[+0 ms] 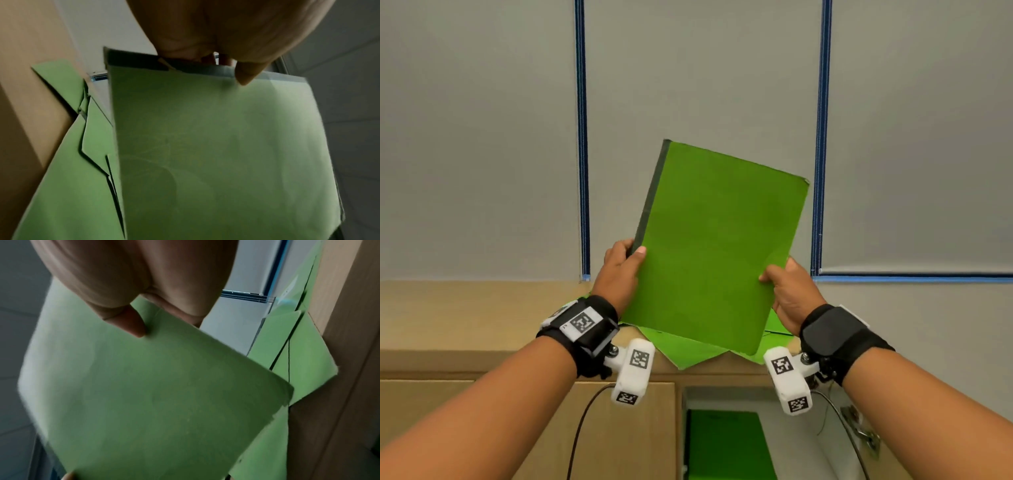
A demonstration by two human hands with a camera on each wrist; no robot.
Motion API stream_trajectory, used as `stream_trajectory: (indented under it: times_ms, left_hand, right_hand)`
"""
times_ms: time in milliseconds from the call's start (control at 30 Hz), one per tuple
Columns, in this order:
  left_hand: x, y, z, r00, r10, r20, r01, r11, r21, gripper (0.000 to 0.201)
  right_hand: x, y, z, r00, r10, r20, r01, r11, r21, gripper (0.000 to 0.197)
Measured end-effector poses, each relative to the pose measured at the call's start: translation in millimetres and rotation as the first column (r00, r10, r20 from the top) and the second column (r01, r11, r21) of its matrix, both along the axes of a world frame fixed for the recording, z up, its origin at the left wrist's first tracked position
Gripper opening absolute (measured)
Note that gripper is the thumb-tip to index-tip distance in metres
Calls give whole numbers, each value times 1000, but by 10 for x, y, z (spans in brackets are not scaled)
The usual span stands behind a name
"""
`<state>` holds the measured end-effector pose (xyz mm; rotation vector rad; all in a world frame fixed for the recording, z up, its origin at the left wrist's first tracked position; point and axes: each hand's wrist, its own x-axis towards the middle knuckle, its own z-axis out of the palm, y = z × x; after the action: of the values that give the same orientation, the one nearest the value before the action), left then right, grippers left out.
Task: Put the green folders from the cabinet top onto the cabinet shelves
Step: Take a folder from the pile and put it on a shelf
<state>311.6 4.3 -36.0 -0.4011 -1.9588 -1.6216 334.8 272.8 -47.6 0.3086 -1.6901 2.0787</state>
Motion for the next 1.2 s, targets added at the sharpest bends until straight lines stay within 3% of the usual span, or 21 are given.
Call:
stream_trajectory:
  times_ms: [133,267,367,533,733,967,1200]
  left_hand:
    - [212,8,-80,988,-156,2,155,984,92,8]
    - [357,21,-322,953,-299,39,289,942,169,10]
    - [408,33,-670,941,-318,120,292,937,190,13]
    - [399,21,-1450,937,-178,301,162,984,78,14]
    - [553,145,-2269,860,-153,486,154,987,38,25]
    - [645,321,-3114,761,-120,638,211,975,-68,24]
    - [502,502,-3970,643,-67,763,274,951,-147,25]
  right_hand:
    - [-16,55,-52,989,-146,-20,147,985,89,53]
    - [8,201,-193,973,-223,57,214,968,129,80]
    - [40,315,-434,987,-101,123,92,993,77,63]
    - [233,366,-1009,974,-42,221,23,996,87,34]
    - [339,375,-1809,927,-8,376,-26,996,86,45]
    - [268,545,-2718,841,-41,540,-27,993,117,37]
    - [114,793,-3444,741,-141,657,-61,960,274,31]
